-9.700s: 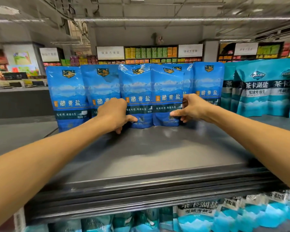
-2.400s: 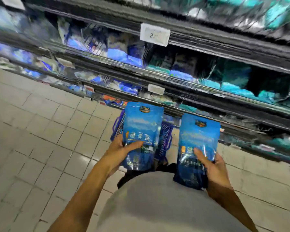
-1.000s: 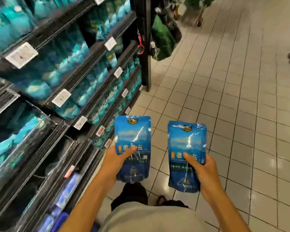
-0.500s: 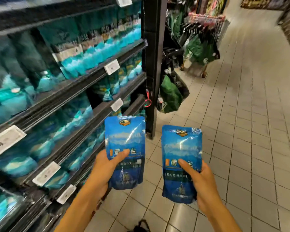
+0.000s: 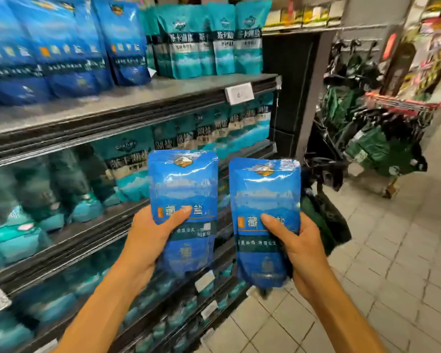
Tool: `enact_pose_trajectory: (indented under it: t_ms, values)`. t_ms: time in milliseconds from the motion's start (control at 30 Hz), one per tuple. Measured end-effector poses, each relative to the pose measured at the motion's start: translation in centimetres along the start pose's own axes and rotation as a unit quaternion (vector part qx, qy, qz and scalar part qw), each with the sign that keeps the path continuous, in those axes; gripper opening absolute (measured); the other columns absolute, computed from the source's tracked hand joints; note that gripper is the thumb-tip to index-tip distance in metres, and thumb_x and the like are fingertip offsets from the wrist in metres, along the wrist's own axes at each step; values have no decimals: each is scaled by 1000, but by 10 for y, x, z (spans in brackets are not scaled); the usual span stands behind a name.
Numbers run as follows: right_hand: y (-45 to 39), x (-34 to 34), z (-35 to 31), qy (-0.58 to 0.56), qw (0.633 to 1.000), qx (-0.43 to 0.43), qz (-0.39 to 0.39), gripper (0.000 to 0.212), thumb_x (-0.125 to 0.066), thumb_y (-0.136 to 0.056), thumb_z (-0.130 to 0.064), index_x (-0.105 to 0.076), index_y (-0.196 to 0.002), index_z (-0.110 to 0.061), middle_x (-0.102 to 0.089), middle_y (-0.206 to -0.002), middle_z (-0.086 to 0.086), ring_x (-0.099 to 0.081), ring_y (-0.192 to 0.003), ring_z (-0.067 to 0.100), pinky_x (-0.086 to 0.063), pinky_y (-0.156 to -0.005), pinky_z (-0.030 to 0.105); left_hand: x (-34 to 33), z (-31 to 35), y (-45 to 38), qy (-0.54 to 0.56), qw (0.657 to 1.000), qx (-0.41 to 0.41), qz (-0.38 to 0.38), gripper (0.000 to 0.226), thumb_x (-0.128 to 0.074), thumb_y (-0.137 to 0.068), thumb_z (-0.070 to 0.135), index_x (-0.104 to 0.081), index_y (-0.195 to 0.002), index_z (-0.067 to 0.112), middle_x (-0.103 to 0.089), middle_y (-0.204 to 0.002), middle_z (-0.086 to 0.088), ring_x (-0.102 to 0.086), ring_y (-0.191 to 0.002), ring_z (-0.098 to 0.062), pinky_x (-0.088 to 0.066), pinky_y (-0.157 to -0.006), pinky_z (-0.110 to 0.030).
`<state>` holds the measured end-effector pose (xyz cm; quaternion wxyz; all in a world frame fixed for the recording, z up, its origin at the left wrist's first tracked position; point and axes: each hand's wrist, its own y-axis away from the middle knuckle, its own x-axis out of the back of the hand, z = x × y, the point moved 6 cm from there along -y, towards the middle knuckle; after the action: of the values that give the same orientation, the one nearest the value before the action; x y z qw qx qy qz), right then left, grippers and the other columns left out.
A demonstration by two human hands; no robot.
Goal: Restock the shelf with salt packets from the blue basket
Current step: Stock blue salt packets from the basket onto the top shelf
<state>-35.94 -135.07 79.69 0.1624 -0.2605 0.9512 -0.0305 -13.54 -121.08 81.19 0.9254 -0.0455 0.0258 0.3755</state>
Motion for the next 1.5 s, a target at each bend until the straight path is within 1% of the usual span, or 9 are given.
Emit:
enact_pose_trajectory:
  t_ms: [467,533,633,700,1067,1167,1267,1400,1500]
  values:
    - [-214,-145,-112,-82,956,73,-273,28,-76,-75,-21,-72,-101,-12,-80,-97,2,-76,-85,13,-60,-69,27,12,192,-106,-29,961,-181,205,14,-73,-89,14,-74,-101,19,-80,-101,3,-75,-90,-11,-61,-74,-30]
    - [-239,-173,-125,-75,951,82,-289,18,-76,-80,-15,-73,-98,-12,-80,-93,0,-75,-81,12,-60,-68,27,25,218,-130,-26,956,-189,224,11,-72,-91,13,-73,-101,18,-79,-101,2,-75,-90,-15,-61,-79,-33]
    - [-271,-213,-140,-78,949,76,-296,13,-73,-86,-6,-73,-99,-9,-79,-92,4,-74,-80,16,-63,-76,36,41,244,-167,31,962,-161,217,5,-71,-92,13,-71,-97,15,-78,-79,3,-75,-68,-13,-61,-58,-32]
    - [-290,-237,-147,-82,951,63,-293,17,-73,-87,-5,-72,-104,-6,-77,-98,9,-73,-82,21,-63,-81,42,50,260,-192,44,963,-159,214,19,-72,-91,14,-71,-110,14,-78,-85,0,-75,-68,-15,-60,-54,-35]
    - [-396,-332,-145,-46,942,65,-327,12,-73,-89,-4,-69,-91,-14,-79,-81,-2,-75,-71,13,-60,-60,31,87,269,-295,-21,963,-151,222,38,-71,-91,7,-66,-128,5,-73,-118,-12,-71,-97,-23,-61,-85,-42]
    - [-417,-354,-130,-8,931,66,-360,18,-72,-90,-7,-71,-107,-11,-79,-102,4,-75,-94,23,-62,-82,47,90,256,-311,-33,962,-160,220,35,-68,-94,6,-65,-128,3,-73,-119,-13,-71,-95,-20,-62,-77,-35]
    - [-426,-363,-105,36,900,38,-432,29,-69,-90,-2,-69,-118,-7,-75,-117,11,-71,-108,27,-58,-94,46,95,237,-316,-74,958,-162,224,34,-66,-95,3,-64,-128,0,-72,-120,-16,-70,-100,-22,-59,-85,-37]
    - [-440,-349,-93,193,859,77,-468,24,-81,-83,-14,-75,-106,-19,-79,-100,-5,-71,-88,13,-58,-68,23,113,237,-305,-284,920,-131,236,29,-80,-85,12,-72,-113,11,-77,-110,-8,-72,-107,-29,-56,-95,-56]
    - [-443,-343,-89,266,827,114,-483,22,-87,-77,-25,-78,-96,-31,-78,-98,-14,-71,-85,5,-51,-68,18,122,234,-294,-398,884,-120,216,33,-91,-72,20,-74,-99,18,-79,-101,-3,-75,-96,-22,-58,-94,-47]
